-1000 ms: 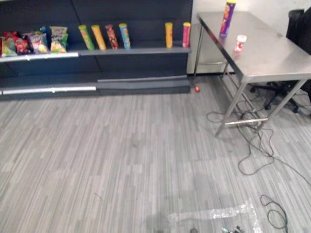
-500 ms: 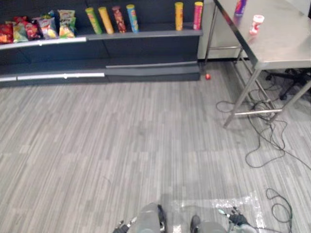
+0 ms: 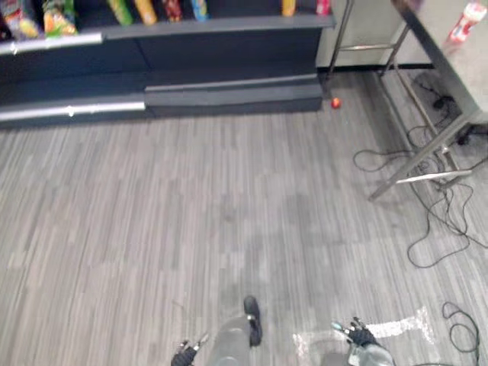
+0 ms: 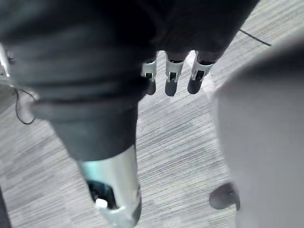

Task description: Put the gum and the chips on the shelf.

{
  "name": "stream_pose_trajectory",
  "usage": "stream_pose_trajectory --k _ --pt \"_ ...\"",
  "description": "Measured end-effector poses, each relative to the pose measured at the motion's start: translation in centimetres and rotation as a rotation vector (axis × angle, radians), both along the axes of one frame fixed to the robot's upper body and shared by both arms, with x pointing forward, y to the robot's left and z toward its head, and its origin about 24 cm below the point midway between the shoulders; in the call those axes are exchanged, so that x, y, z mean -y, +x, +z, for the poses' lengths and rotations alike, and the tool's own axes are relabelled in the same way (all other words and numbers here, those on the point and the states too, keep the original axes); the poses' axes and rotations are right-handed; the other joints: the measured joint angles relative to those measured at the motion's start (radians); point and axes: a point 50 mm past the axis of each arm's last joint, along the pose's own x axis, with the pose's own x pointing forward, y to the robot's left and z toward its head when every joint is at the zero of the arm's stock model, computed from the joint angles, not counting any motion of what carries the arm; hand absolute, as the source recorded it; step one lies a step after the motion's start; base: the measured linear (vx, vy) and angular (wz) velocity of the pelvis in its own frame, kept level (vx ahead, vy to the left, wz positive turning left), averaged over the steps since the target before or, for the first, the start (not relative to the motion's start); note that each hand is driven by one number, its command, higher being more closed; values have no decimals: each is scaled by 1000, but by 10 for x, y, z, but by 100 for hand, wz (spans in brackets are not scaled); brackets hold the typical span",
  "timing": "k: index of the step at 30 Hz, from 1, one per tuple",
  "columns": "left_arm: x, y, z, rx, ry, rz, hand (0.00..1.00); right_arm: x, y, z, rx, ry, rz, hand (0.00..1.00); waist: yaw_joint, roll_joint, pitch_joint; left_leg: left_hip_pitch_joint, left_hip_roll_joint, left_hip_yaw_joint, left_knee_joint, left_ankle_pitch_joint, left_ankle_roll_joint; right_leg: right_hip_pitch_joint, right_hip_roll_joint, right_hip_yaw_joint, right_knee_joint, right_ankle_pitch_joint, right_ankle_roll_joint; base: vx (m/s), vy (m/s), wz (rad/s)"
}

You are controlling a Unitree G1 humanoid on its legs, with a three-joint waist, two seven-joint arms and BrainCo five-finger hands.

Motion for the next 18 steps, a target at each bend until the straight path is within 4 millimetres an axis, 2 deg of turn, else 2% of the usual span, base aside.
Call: stream_pose_trajectory --k 1,2,3,4,5,6,7,8,9,10,11,13,14,15,16,18 --pt "-4 -1 1 -4 14 -30 0 1 1 1 13 -2 -10 0 -16 -12 6 66 -26 1 -17 -38 9 -74 -16 6 204 10 -5 396 185 12" --pt "-6 -1 1 -3 14 -36 0 3 3 2 26 -6 -11 0 -27 -23 6 125 -43 -2 -20 -62 16 -137 -14 -2 366 -40 -24 449 167 12" --pt "-6 -2 1 -5 12 -36 0 4 3 3 28 -8 -11 0 -29 -22 7 157 -46 1 -27 -68 17 -162 -10 -20 417 -72 -24 474 139 -1" --pt "-3 -4 0 -12 2 -42 0 6 5 4 44 -4 -29 0 -31 -12 14 231 -51 6 -55 -74 19 -199 -2 -81 455 -148 -57 475 130 -11" --pt "1 -6 -1 -18 -11 -50 0 10 7 6 61 -3 -47 0 -35 8 12 299 -49 4 -105 -90 11 -232 12 -154 431 -207 -62 401 114 -9" --pt "2 -6 -1 -20 -13 -51 0 11 8 6 68 0 -55 0 -39 10 12 326 -51 5 -128 -99 7 -250 16 -182 405 -227 -58 251 59 -1" --pt "2 -4 -1 -16 -16 -44 0 11 8 7 81 14 -87 0 -40 10 13 363 -54 3 -150 -111 2 -289 33 -228 312 -246 -60 320 -11 8" --pt "3 -5 -2 -16 -23 -26 0 13 7 7 84 20 -114 0 -42 13 14 379 -50 -1 -151 -126 -8 -311 58 -266 156 -244 -59 338 -41 12" --pt "3 -5 -2 -17 -27 -15 0 13 6 6 81 20 -120 0 -43 14 14 382 -47 -4 -151 -131 -14 -312 71 -281 59 -237 -51 454 -89 24" --pt "3 -7 -3 -19 -32 3 0 14 2 5 71 19 -129 0 -44 15 14 398 -44 -11 -155 -138 -25 -308 98 -291 -131 -216 -33 458 -129 40" --pt "4 -6 -3 -15 -37 16 0 16 -6 3 50 20 -147 0 -45 16 14 416 -38 -34 -162 -143 -35 -299 117 -285 -291 -173 -32 496 -154 50" --pt "6 -8 -3 -13 -46 36 0 17 -15 1 25 21 -166 0 -51 23 17 440 -22 -66 -163 -159 -61 -276 133 -271 -442 -115 -33 549 -226 62" --pt "6 -11 -4 -15 -52 56 0 17 -26 -2 -4 20 -165 0 -54 17 14 468 -12 -94 -166 -175 -88 -258 139 -254 -473 -53 -41 560 -265 64" --pt "9 -12 -5 -16 -65 73 0 17 -30 -3 -18 19 -166 0 -59 27 15 486 8 -114 -166 -180 -100 -255 152 -253 -436 0 -79 544 -283 41" --pt "18 -12 -6 -11 -93 88 0 22 -28 -2 -14 3 -159 0 -56 60 3 487 44 -112 -155 -158 -135 -279 173 -267 -369 -66 -105 411 -228 12" --pt "22 -10 -6 -2 -108 95 0 25 -25 0 -5 -4 -152 0 -56 73 -2 478 68 -118 -124 -103 -173 -293 187 -281 -297 -126 -127 525 -315 -4"
